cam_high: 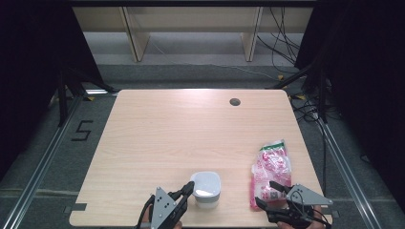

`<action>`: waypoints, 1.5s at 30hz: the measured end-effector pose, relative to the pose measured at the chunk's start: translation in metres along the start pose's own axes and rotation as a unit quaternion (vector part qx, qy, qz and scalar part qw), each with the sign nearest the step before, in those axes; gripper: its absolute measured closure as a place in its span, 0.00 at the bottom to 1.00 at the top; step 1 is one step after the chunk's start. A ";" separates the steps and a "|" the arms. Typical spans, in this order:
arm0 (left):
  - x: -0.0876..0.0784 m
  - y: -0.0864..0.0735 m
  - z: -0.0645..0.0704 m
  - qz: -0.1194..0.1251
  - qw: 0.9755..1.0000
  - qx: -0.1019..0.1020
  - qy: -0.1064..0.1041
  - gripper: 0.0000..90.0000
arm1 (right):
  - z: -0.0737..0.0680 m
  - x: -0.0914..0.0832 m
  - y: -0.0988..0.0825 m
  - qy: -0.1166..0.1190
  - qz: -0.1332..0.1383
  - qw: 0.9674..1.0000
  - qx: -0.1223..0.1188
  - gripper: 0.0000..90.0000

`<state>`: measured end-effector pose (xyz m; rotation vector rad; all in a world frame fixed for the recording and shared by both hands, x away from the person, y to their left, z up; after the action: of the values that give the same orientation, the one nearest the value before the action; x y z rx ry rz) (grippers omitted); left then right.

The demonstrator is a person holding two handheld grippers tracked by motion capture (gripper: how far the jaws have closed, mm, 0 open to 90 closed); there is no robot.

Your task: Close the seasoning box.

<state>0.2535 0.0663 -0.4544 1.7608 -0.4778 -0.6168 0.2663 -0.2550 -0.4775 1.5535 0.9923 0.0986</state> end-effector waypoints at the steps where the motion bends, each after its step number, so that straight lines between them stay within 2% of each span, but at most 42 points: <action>1: -0.002 0.000 0.001 -0.010 1.000 -0.010 0.002 0.98 | 0.001 0.001 0.000 -0.005 0.001 1.000 -0.003 0.28; 3: -0.003 0.000 0.001 -0.006 1.000 -0.015 -0.001 0.95 | 0.002 0.000 0.000 -0.002 0.007 1.000 -0.007 0.28; 4: -0.004 0.000 0.000 -0.007 1.000 -0.010 -0.005 0.93 | 0.002 -0.001 0.000 -0.002 0.005 1.000 -0.012 0.29; 5: -0.005 -0.001 0.001 -0.009 1.000 -0.017 -0.006 0.89 | 0.002 -0.001 0.000 0.000 0.001 1.000 -0.012 0.29; 6: -0.006 -0.001 0.000 -0.002 1.000 -0.017 -0.008 0.86 | 0.001 -0.002 -0.001 0.003 -0.002 1.000 -0.009 0.29; 8: -0.007 -0.003 -0.002 -0.004 1.000 -0.015 -0.015 0.83 | 0.001 -0.001 -0.001 0.002 0.001 1.000 -0.007 0.29; 9: -0.009 -0.003 -0.002 -0.007 1.000 -0.016 -0.014 0.79 | 0.002 -0.002 -0.001 0.004 -0.003 1.000 -0.011 0.29; 11: -0.011 -0.004 -0.004 -0.003 1.000 -0.020 -0.012 0.77 | 0.002 -0.001 -0.002 0.006 0.001 1.000 -0.011 0.29; 13: -0.014 -0.005 -0.006 -0.002 1.000 -0.024 -0.009 0.69 | 0.002 -0.002 -0.002 0.001 0.006 1.000 -0.017 0.29; 14: -0.016 -0.006 -0.007 -0.003 1.000 -0.024 -0.013 0.66 | -0.001 -0.003 -0.004 -0.001 -0.005 1.000 0.007 0.29; 17: -0.020 -0.006 -0.010 -0.008 1.000 -0.015 -0.014 0.60 | -0.001 -0.004 -0.004 0.000 -0.004 1.000 0.003 0.29; 18: -0.022 -0.006 -0.012 -0.008 1.000 -0.014 -0.011 0.57 | 0.002 -0.003 -0.004 0.002 0.001 1.000 -0.013 0.29; 19: -0.022 -0.007 -0.012 -0.008 1.000 -0.021 -0.006 0.52 | 0.002 -0.003 -0.004 0.000 0.002 1.000 -0.014 0.29; 20: -0.024 -0.007 -0.012 -0.017 1.000 -0.020 -0.003 0.48 | 0.002 -0.003 -0.004 0.001 0.003 1.000 -0.017 0.29; 23: -0.027 -0.010 -0.014 -0.018 1.000 -0.012 -0.007 0.46 | 0.000 -0.003 -0.005 0.007 0.003 1.000 -0.009 0.29; 24: -0.027 -0.010 -0.015 -0.010 1.000 -0.008 -0.006 0.45 | -0.001 -0.002 -0.006 0.014 0.001 1.000 -0.005 0.29; 25: -0.028 -0.011 -0.015 -0.017 1.000 -0.012 -0.002 0.43 | 0.000 -0.004 -0.006 0.010 -0.002 1.000 -0.012 0.29; 26: -0.029 -0.012 -0.016 -0.026 1.000 -0.013 0.000 0.41 | -0.002 -0.005 -0.007 0.005 -0.006 1.000 0.004 0.29; 30: -0.031 -0.015 -0.019 -0.032 0.999 -0.003 -0.001 0.40 | 0.001 -0.004 -0.008 0.002 0.003 1.000 -0.018 0.29; 31: -0.032 -0.015 -0.019 -0.033 0.999 -0.002 -0.001 0.40 | 0.002 -0.005 -0.008 -0.001 0.003 1.000 -0.017 0.29; 32: -0.032 -0.016 -0.018 -0.027 1.000 -0.003 -0.002 0.39 | 0.000 -0.006 -0.009 0.005 0.000 1.000 -0.005 0.29; 34: -0.035 -0.017 -0.018 -0.034 0.999 0.005 -0.003 0.38 | 0.000 -0.007 -0.010 0.001 0.000 1.000 -0.011 0.29; 35: -0.036 -0.018 -0.017 -0.036 0.999 0.002 -0.002 0.37 | -0.002 -0.007 -0.011 0.001 -0.006 1.000 0.005 0.29; 36: -0.038 -0.019 -0.016 -0.039 0.999 0.002 -0.002 0.37 | -0.001 -0.007 -0.011 0.000 -0.001 1.000 -0.002 0.29; 37: -0.038 -0.020 -0.017 -0.037 0.999 0.009 -0.003 0.37 | -0.003 -0.008 -0.012 0.001 -0.007 1.000 0.006 0.29; 39: -0.040 -0.021 -0.015 -0.030 1.000 0.003 -0.002 0.36 | -0.001 -0.007 -0.012 0.001 -0.001 1.000 -0.017 0.29; 40: -0.042 -0.022 -0.015 -0.035 0.999 0.010 -0.004 0.36 | -0.001 -0.008 -0.012 0.002 -0.006 1.000 -0.017 0.29; 41: -0.043 -0.023 -0.013 -0.039 0.999 0.004 -0.002 0.36 | -0.001 -0.007 -0.012 0.002 0.001 1.000 -0.019 0.29; 42: -0.044 -0.024 -0.013 -0.042 0.999 0.005 -0.003 0.36 | -0.002 -0.008 -0.012 0.004 0.000 1.000 -0.018 0.29; 44: -0.044 -0.025 -0.013 -0.035 0.999 0.011 -0.005 0.36 | -0.005 -0.009 -0.013 0.006 -0.005 1.000 0.006 0.29; 45: -0.045 -0.026 -0.013 -0.039 0.999 0.011 -0.004 0.36 | -0.005 -0.009 -0.013 0.005 -0.004 1.000 0.005 0.29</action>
<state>0.2263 0.1099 -0.4691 1.8046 -0.4244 -0.6767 0.2506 -0.2584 -0.4830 1.5597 1.0091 0.0952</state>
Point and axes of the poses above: each handheld gripper's, and its own axes: x roughly forward along the jaws, y roughly out of its top, z roughly to its right, the point moved 3 cm from there along x, roughly forward along the jaws, and after that the axes turned 12 degrees about x, right-handed, at the moved point
